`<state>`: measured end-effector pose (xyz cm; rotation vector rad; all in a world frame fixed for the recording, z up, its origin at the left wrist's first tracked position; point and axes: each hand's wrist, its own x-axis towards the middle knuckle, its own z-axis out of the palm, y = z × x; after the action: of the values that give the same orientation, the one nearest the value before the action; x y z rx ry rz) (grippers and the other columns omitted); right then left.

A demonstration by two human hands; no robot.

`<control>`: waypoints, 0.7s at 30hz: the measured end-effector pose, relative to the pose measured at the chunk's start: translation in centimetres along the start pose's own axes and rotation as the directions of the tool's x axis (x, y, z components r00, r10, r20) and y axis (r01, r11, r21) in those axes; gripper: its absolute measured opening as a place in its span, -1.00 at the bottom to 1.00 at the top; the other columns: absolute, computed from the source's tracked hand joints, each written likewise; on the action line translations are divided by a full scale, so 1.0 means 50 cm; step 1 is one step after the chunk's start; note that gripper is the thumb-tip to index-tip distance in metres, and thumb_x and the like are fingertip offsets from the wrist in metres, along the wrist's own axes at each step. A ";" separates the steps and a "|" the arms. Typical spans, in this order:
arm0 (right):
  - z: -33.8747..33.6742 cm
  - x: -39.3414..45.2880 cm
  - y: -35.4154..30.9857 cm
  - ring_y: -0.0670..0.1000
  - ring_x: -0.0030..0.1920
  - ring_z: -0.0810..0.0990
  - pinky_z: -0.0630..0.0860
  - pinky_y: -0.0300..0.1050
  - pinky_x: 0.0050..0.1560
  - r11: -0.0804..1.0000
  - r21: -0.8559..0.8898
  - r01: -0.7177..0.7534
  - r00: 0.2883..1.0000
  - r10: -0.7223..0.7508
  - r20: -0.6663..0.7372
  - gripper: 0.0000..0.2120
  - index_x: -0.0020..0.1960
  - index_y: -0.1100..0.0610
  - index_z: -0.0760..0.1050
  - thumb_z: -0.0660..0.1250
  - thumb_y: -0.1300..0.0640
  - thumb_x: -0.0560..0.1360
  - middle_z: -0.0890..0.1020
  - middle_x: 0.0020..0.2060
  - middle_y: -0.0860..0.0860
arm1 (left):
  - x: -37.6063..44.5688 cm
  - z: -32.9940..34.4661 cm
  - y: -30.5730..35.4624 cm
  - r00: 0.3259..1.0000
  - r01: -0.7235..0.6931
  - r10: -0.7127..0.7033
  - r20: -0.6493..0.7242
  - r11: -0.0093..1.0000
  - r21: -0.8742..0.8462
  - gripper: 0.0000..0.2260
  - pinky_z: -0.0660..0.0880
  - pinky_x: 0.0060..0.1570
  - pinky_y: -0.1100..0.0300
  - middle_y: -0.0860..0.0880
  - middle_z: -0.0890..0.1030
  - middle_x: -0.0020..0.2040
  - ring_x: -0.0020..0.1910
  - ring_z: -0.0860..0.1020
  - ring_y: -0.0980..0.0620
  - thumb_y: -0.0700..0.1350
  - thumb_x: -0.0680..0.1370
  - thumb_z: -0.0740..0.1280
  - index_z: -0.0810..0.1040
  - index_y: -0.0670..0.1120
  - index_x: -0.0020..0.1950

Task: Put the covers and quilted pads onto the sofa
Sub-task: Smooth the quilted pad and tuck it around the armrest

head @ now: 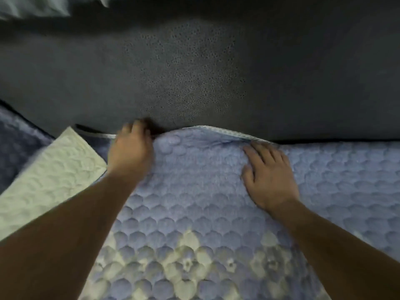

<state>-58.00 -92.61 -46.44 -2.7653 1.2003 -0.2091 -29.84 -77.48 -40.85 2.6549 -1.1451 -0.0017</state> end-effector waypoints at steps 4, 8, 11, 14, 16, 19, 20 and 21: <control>0.002 0.004 -0.011 0.16 0.36 0.40 0.27 0.12 0.40 0.999 -0.040 -0.014 1.000 0.014 -0.002 -0.48 0.46 0.08 0.40 0.05 -0.06 0.57 0.45 0.41 0.07 | 0.053 -0.015 -0.109 0.879 -0.127 0.021 0.476 0.973 0.193 -0.54 0.44 0.25 -0.13 -0.14 0.55 0.34 0.31 0.48 -0.23 0.26 0.59 0.21 0.49 0.07 0.40; 0.003 0.004 -0.010 0.16 0.37 0.38 0.26 0.12 0.40 0.998 -0.053 -0.029 1.000 0.030 0.009 -0.48 0.48 0.09 0.38 0.05 -0.05 0.57 0.43 0.42 0.08 | 0.071 -0.016 -0.094 0.940 -0.201 0.060 0.336 0.893 0.402 -0.69 0.35 0.20 -0.20 -0.20 0.52 0.20 0.26 0.38 -0.27 0.14 0.52 0.42 0.61 0.03 0.18; 0.001 0.007 -0.012 0.16 0.37 0.38 0.25 0.10 0.39 0.998 -0.052 -0.038 0.999 0.039 0.019 -0.49 0.45 0.12 0.39 0.07 -0.03 0.56 0.44 0.41 0.11 | 0.060 -0.035 -0.100 0.979 -0.149 0.199 -0.050 0.857 0.493 -0.78 0.32 -0.01 -0.15 -0.27 0.44 -0.03 0.01 0.40 -0.28 -0.18 0.42 0.47 0.64 -0.13 0.06; 0.005 0.010 -0.009 0.16 0.38 0.38 0.25 0.10 0.40 0.998 -0.037 -0.044 0.999 0.045 0.013 -0.48 0.46 0.12 0.40 0.07 -0.03 0.56 0.44 0.42 0.11 | 0.065 -0.012 -0.068 0.984 0.126 -0.067 -0.162 0.915 0.384 -0.72 0.33 0.00 -0.16 -0.30 0.41 0.04 0.03 0.41 -0.30 -0.22 0.42 0.43 0.49 -0.16 0.10; 0.008 0.011 -0.004 0.16 0.38 0.38 0.25 0.10 0.41 0.999 -0.030 -0.043 0.999 0.043 0.008 -0.49 0.46 0.12 0.40 0.07 -0.03 0.57 0.43 0.42 0.11 | 0.055 0.018 -0.019 0.932 0.348 -0.317 -0.175 0.916 0.198 -0.68 0.33 0.03 -0.17 -0.33 0.40 0.10 0.08 0.41 -0.33 -0.17 0.44 0.40 0.35 -0.14 0.10; 0.014 0.013 0.002 0.16 0.40 0.37 0.25 0.11 0.43 0.999 -0.017 -0.027 1.000 0.027 0.011 -0.49 0.47 0.11 0.38 0.06 -0.04 0.58 0.42 0.43 0.09 | -0.029 0.061 0.020 0.982 0.086 -0.068 -0.174 0.991 0.099 -0.73 0.31 0.05 -0.17 -0.30 0.43 0.11 0.08 0.42 -0.31 -0.02 0.49 0.33 0.42 -0.17 0.05; 0.015 0.013 0.004 0.15 0.40 0.36 0.25 0.11 0.43 1.000 -0.014 -0.027 0.999 0.027 0.017 -0.49 0.47 0.10 0.38 0.06 -0.04 0.58 0.42 0.43 0.09 | -0.058 0.070 0.021 0.986 -0.099 0.108 -0.127 0.992 0.073 -0.72 0.33 0.10 -0.17 -0.28 0.47 0.14 0.12 0.44 -0.30 0.03 0.54 0.28 0.49 -0.17 0.07; 0.016 0.013 0.006 0.15 0.41 0.36 0.25 0.11 0.44 1.000 -0.010 -0.027 0.999 0.028 0.023 -0.49 0.48 0.10 0.37 0.06 -0.04 0.59 0.41 0.44 0.08 | -0.071 0.077 0.017 0.971 -0.235 0.236 -0.048 0.972 0.030 -0.67 0.37 0.20 -0.18 -0.23 0.50 0.22 0.21 0.46 -0.29 0.06 0.59 0.22 0.54 -0.17 0.15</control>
<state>-57.62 -93.24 -47.20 -2.7501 1.2362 -0.1683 -33.31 -76.37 -44.72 2.5061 -1.4432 0.1237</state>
